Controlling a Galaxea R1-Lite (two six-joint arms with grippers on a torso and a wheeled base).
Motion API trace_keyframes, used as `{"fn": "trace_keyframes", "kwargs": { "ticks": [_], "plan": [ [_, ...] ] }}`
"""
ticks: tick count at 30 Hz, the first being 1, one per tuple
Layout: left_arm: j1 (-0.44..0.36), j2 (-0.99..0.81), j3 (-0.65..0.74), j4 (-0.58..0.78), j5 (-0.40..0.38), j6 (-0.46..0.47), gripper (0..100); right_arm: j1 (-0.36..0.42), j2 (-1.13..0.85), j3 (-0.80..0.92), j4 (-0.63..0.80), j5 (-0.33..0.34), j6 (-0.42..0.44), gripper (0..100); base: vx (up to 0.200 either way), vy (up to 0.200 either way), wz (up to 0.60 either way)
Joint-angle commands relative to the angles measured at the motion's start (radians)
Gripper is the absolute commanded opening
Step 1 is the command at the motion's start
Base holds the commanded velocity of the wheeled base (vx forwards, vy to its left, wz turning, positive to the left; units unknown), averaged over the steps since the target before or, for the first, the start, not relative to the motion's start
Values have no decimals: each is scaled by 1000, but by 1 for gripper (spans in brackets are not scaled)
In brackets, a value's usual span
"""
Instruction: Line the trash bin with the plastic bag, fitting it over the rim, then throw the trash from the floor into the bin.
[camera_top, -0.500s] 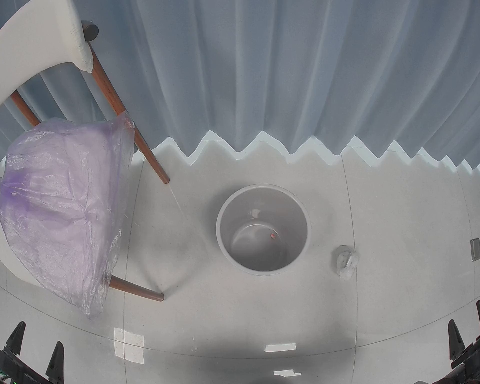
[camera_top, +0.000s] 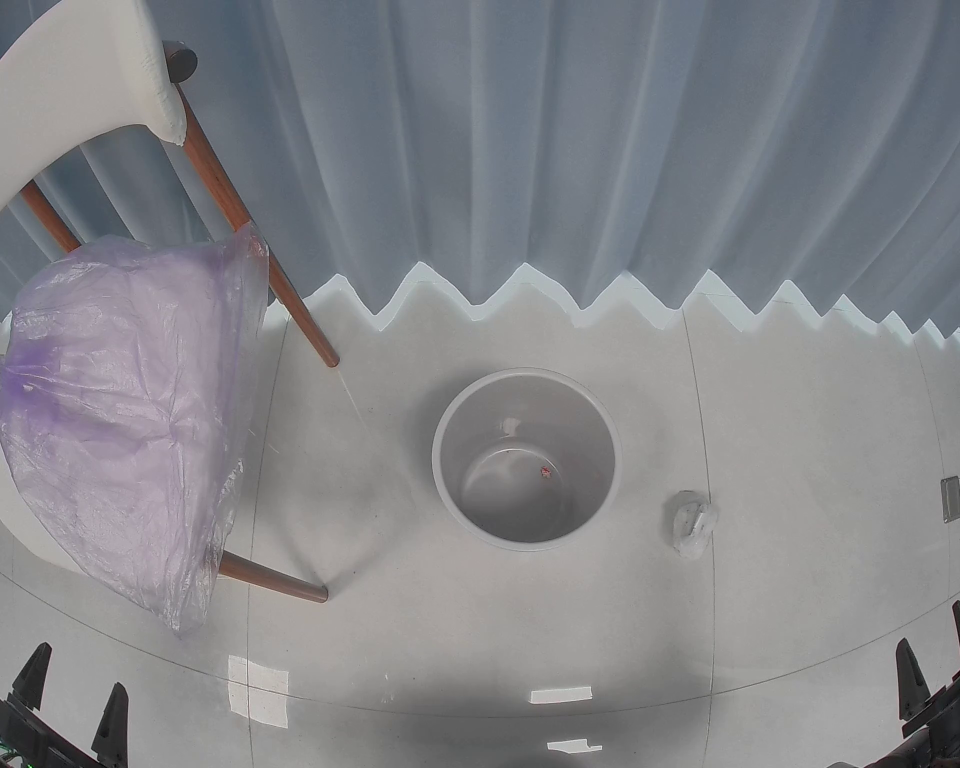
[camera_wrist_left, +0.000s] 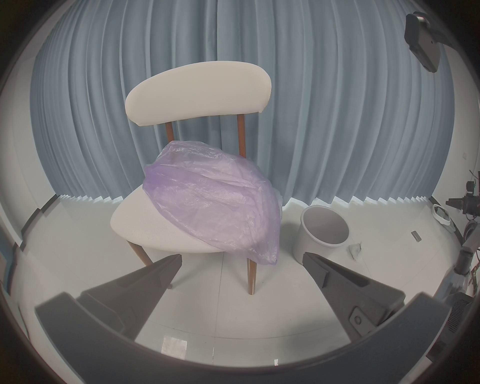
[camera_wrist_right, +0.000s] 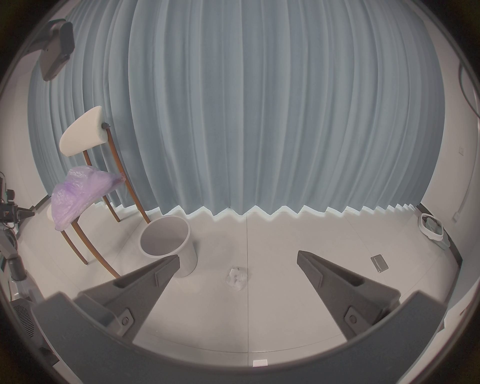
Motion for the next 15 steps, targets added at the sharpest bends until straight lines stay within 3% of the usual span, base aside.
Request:
{"fn": "trace_keyframes", "kwargs": {
  "ticks": [1,12,15],
  "plan": [
    [0,-16,15,-1,-2,4,100,0,-15,18,-1,1,0,100,0,0,0],
    [2,-16,18,-20,-11,16,100,0,-15,18,-1,1,0,100,0,0,0],
    [3,-16,18,-320,-11,27,100,0,-15,18,-1,1,0,100,0,0,0]
  ]
}}
